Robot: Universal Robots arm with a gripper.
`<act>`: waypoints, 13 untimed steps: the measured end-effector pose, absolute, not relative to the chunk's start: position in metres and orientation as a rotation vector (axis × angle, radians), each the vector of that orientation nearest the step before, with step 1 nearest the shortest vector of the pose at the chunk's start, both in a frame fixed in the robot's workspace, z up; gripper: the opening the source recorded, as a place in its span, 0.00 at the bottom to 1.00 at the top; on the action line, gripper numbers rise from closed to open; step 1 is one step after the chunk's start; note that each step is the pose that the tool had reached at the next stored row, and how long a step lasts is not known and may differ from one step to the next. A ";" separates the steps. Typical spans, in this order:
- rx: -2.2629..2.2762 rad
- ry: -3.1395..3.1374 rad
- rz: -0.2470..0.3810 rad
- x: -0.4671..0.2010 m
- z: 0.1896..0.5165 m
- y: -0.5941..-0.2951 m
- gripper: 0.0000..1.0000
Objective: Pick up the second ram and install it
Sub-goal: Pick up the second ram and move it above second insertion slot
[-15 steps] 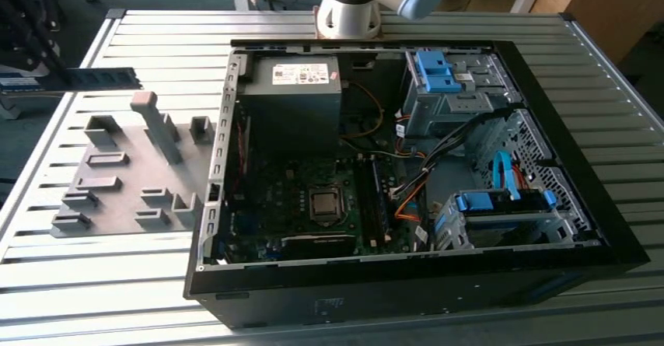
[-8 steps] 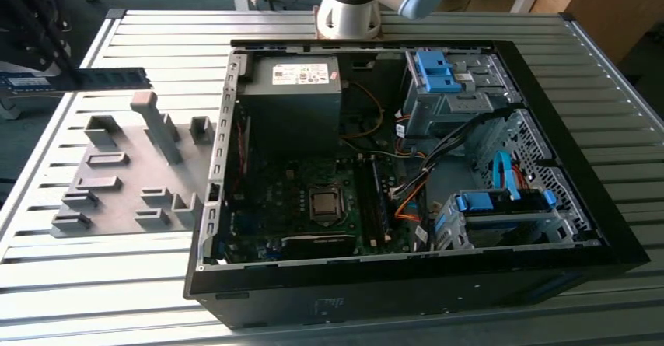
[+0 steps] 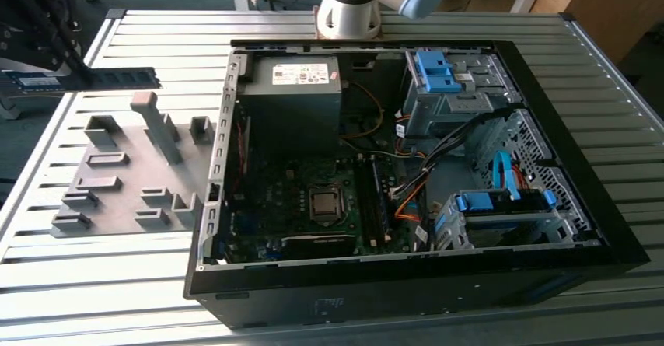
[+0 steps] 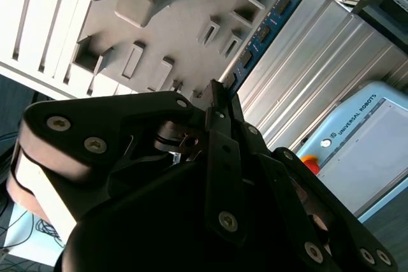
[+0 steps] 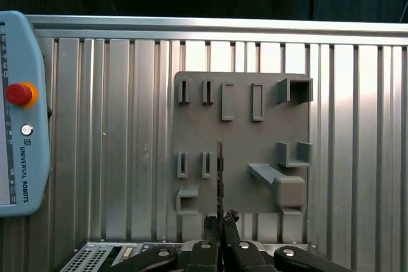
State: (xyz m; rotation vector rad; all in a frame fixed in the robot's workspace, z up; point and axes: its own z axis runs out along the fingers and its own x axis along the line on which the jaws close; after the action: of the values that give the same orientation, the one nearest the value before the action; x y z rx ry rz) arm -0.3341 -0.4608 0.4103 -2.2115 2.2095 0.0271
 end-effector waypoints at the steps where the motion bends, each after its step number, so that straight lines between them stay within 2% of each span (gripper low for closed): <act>1: -2.211 2.210 0.027 -0.332 0.410 -0.461 0.14; 13: -2.211 2.209 0.027 -0.309 0.410 -0.461 0.14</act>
State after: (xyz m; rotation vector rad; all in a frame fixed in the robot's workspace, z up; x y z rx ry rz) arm -0.3087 -0.4608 0.4102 -2.2115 2.2095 0.0270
